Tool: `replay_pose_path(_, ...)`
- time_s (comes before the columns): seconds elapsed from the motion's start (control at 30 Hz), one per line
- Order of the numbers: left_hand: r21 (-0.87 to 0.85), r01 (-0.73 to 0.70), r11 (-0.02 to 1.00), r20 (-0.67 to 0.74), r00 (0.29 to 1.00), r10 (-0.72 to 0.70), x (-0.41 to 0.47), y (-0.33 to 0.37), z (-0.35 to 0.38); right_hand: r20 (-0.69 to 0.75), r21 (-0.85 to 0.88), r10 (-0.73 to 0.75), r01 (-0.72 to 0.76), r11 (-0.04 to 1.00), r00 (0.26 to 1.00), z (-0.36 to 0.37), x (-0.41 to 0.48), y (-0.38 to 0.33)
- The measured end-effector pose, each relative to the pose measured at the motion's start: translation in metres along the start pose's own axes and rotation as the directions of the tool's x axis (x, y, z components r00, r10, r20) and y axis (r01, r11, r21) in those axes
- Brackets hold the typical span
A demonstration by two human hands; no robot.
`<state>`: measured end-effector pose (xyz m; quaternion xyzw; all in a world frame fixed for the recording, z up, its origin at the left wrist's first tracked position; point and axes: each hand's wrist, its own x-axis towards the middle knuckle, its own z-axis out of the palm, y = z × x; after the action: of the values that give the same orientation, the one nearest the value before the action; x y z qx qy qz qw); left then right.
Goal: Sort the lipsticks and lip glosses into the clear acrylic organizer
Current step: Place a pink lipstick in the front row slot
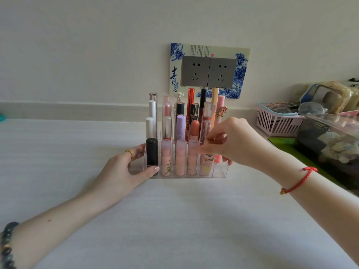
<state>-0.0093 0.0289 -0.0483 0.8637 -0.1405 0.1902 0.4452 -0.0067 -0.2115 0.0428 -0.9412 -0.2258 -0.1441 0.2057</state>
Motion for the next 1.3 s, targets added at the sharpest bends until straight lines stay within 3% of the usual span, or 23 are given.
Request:
replay_pose_path(0.93,0.023,-0.003,1.0,0.009,1.0,0.003,-0.002,-0.001,-0.001,-0.023,0.039,-0.015,0.016,0.999,1.0,-0.01,0.001,0.003)
replay_pose_path(1.17,0.014,0.01,1.0,-0.003,1.0,-0.01,0.0,0.0,-0.002,-0.222,0.127,0.095,-0.068,0.99,0.97,-0.056,0.002,0.032)
replay_pose_path(1.3,-0.005,0.028,1.0,0.002,1.0,-0.028,-0.002,-0.001,-0.001,-0.292,0.071,0.275,-0.266,0.961,0.916,-0.069,-0.002,0.088)
